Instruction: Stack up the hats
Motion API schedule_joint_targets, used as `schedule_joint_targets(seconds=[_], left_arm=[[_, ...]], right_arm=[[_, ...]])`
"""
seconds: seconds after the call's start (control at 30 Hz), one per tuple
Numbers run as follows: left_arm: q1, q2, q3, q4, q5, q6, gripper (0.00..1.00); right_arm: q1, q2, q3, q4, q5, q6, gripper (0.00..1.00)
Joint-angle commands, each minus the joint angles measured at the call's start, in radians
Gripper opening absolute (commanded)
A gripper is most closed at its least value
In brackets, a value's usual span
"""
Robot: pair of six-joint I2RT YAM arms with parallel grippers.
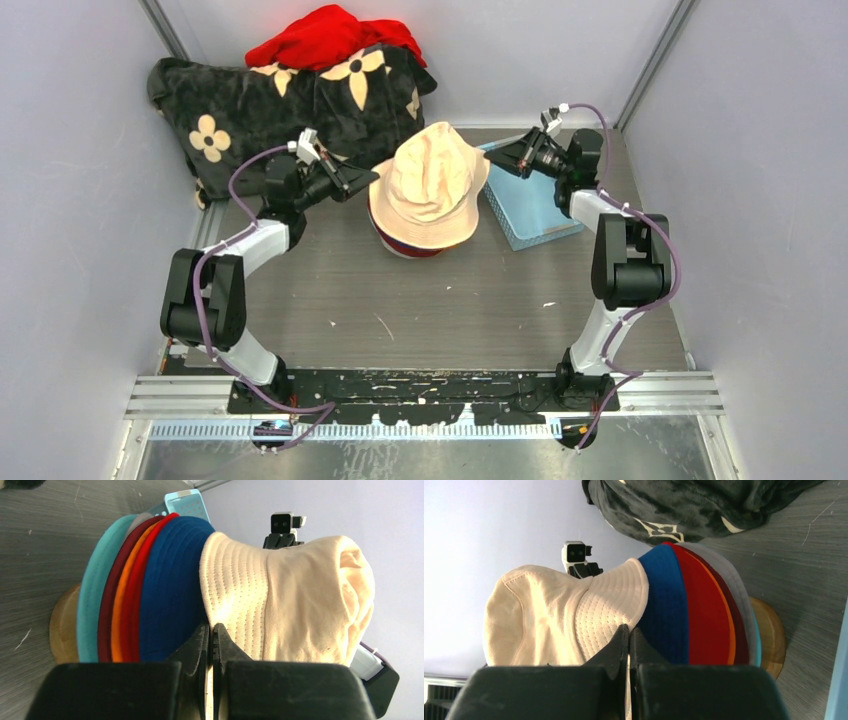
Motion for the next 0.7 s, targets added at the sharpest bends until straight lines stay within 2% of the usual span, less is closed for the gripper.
schedule_joint_targets(seconds=[0.0, 0.3, 0.47, 0.67], left_arm=[[0.043, -0.018, -0.106, 0.096, -0.071, 0.028, 0.00], [0.090, 0.049, -0.230, 0.192, -0.084, 0.032, 0.00], [0.115, 0.106, -0.214, 0.235, -0.068, 0.015, 0.00], [0.125, 0.195, -0.179, 0.290, -0.064, -0.020, 0.00]], right_arm=[[-0.020, -0.005, -0.034, 0.101, 0.032, -0.028, 0.01], [0.029, 0.034, -0.038, -0.006, 0.070, -0.137, 0.01], [0.027, 0.075, -0.014, -0.078, 0.104, -0.204, 0.01], [0.026, 0.141, 0.031, -0.083, 0.132, -0.219, 0.01]])
